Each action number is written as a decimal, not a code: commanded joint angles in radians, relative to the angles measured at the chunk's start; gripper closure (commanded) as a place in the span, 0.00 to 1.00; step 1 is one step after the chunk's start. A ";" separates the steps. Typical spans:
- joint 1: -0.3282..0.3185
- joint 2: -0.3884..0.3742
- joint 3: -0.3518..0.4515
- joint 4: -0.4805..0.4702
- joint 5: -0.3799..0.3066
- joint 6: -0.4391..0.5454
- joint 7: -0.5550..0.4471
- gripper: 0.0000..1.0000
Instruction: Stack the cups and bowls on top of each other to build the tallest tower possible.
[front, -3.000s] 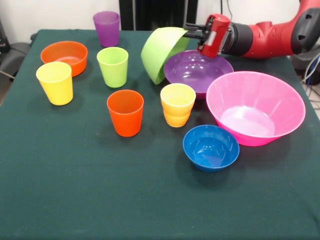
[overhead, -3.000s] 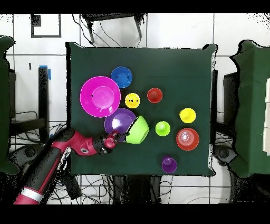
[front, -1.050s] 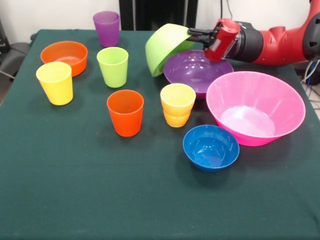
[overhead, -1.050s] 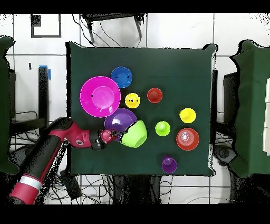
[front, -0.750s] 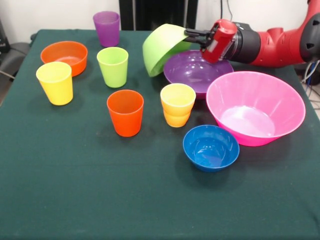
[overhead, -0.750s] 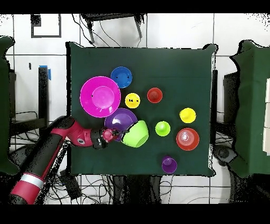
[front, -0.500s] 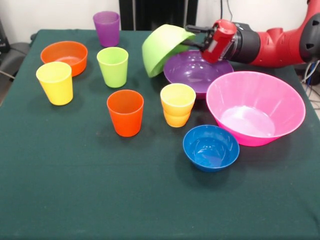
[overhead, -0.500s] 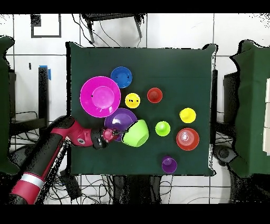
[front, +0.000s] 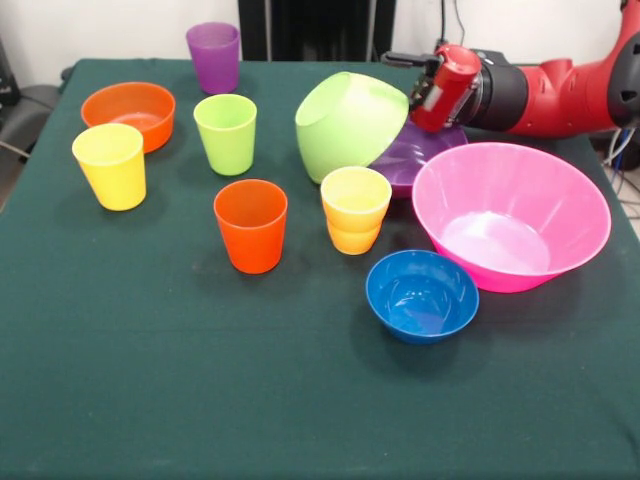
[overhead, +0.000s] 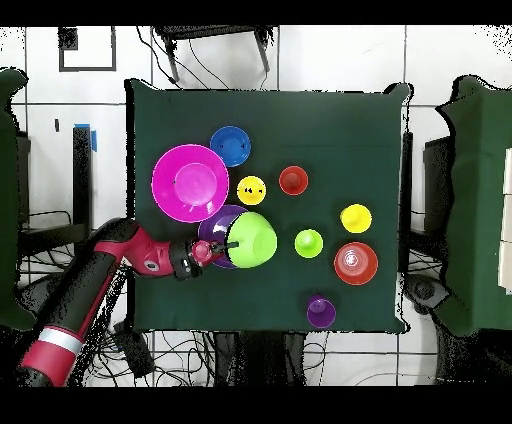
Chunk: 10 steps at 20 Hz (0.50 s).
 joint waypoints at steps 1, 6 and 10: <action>-0.036 0.029 0.158 -0.110 -0.028 0.054 -0.268 0.00; -0.031 0.015 0.165 -0.093 -0.023 0.049 -0.249 0.00; -0.004 -0.066 0.214 0.005 0.002 -0.062 -0.178 0.00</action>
